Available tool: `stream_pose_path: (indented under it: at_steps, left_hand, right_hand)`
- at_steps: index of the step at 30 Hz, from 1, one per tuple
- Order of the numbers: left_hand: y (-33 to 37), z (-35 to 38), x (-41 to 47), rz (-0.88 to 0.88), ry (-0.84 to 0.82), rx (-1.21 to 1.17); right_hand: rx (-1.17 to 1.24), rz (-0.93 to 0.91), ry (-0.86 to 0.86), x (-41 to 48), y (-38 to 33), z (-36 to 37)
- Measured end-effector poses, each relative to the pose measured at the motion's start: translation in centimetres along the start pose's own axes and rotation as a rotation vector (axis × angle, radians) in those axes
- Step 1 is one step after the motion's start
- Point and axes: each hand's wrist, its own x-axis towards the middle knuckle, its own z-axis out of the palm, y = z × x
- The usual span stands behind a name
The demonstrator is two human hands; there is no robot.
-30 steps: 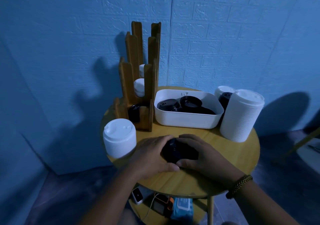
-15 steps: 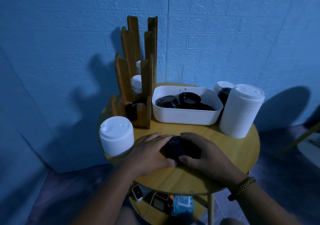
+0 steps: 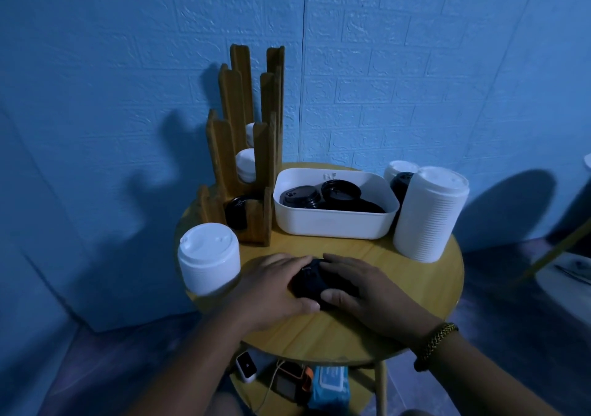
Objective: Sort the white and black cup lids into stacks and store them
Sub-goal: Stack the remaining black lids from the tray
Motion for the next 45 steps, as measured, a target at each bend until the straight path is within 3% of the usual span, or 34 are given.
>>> stream_pose_path:
  at_steps: [6, 11, 14, 16, 20, 22, 25, 29, 32, 38, 41, 43, 45]
  left_hand:
    - [0.6, -0.4, 1.0, -0.005, 0.017, -0.013]
    - [-0.4, 0.3, 1.9, -0.019, 0.089, -0.022]
    - [-0.5, 0.6, 1.8, -0.044, 0.094, -0.008]
    - [-0.5, 0.7, 2.0, -0.055, 0.106, -0.002]
    - [-0.6, 0.6, 2.1, -0.071, 0.125, -0.015]
    - [-0.8, 0.7, 2.1, -0.067, 0.133, -0.026]
    - [-0.9, 0.9, 2.2, -0.063, 0.137, -0.053]
    - [-0.9, 0.9, 2.0, -0.066, 0.125, -0.046]
    - [-0.8, 0.8, 1.9, -0.081, 0.108, -0.027]
    - [-0.4, 0.7, 1.5, -0.076, 0.098, -0.047]
    - [-0.3, 0.7, 1.4, -0.111, 0.095, -0.054]
    - [-0.5, 0.8, 1.4, -0.123, 0.086, -0.072]
    - [-0.7, 0.9, 1.5, -0.116, 0.084, -0.102]
  right_hand:
    - [-0.22, -0.008, -0.036, 2.2, -0.9, -1.2]
    - [-0.17, -0.063, 0.336, 5.8, -1.1, -4.0]
    - [-0.253, -0.002, 0.377, 9.7, -0.4, -5.3]
    - [-0.303, 0.096, 0.298, 11.9, -0.3, -6.0]
    - [-0.511, 0.189, -0.055, 14.3, 0.4, -6.4]
    - [-0.508, 0.228, -0.15, 14.5, 0.3, -6.6]
    - [-0.377, 0.198, -0.05, 14.1, 0.0, -6.9]
    - [-0.072, 0.026, 0.401, 11.8, -0.1, -6.9]
    - [0.255, 0.01, 0.6, 9.1, -0.8, -6.6]
    - [0.474, 0.069, 0.664, 6.0, -0.5, -6.3]
    - [0.758, 0.044, 0.755, 4.0, -1.3, -6.4]
    - [1.054, 0.074, 0.695, 2.5, -2.0, -5.5]
    - [1.295, 0.17, 0.525, 1.1, -2.2, -4.0]
